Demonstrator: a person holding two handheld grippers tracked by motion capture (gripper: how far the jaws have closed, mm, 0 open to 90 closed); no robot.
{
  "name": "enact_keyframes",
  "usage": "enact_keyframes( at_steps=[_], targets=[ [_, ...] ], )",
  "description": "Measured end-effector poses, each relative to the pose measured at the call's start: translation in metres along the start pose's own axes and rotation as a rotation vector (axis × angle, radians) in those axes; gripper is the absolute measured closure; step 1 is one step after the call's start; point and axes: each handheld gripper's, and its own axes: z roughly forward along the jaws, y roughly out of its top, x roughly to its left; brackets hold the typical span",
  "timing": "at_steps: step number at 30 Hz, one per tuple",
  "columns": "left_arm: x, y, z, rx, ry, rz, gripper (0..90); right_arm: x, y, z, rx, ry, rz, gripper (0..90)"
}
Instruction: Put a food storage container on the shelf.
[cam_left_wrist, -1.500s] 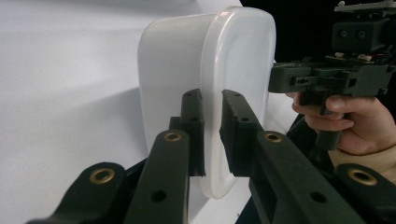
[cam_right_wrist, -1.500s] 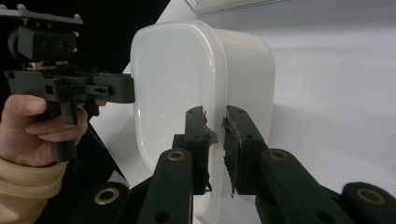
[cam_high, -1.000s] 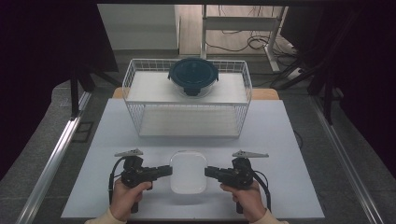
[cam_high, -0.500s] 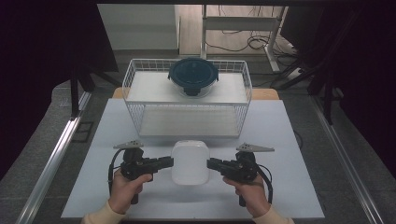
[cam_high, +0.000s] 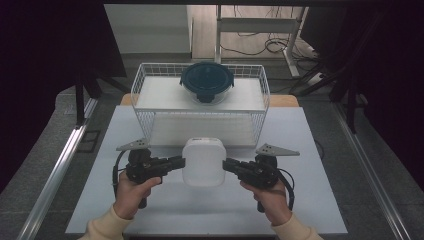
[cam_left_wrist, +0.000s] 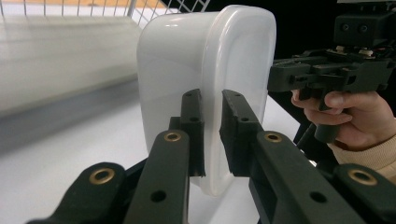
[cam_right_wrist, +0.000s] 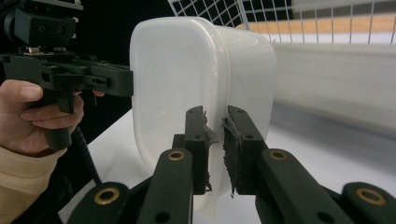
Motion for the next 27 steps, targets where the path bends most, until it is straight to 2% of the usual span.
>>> enact_keyframes(
  at_steps=[9,22,27],
  targets=[
    [0.002,0.017,-0.005,-0.027,0.003,0.021,79.7,0.009,0.017,-0.001,-0.041,-0.015,-0.066,79.4],
    [-0.001,0.049,-0.016,-0.072,0.001,0.062,79.5,0.018,0.054,-0.004,-0.066,-0.013,-0.122,79.4],
    [0.001,0.063,-0.018,-0.082,-0.012,0.059,79.4,0.018,0.069,-0.004,-0.074,-0.016,-0.138,79.4]
  ],
)
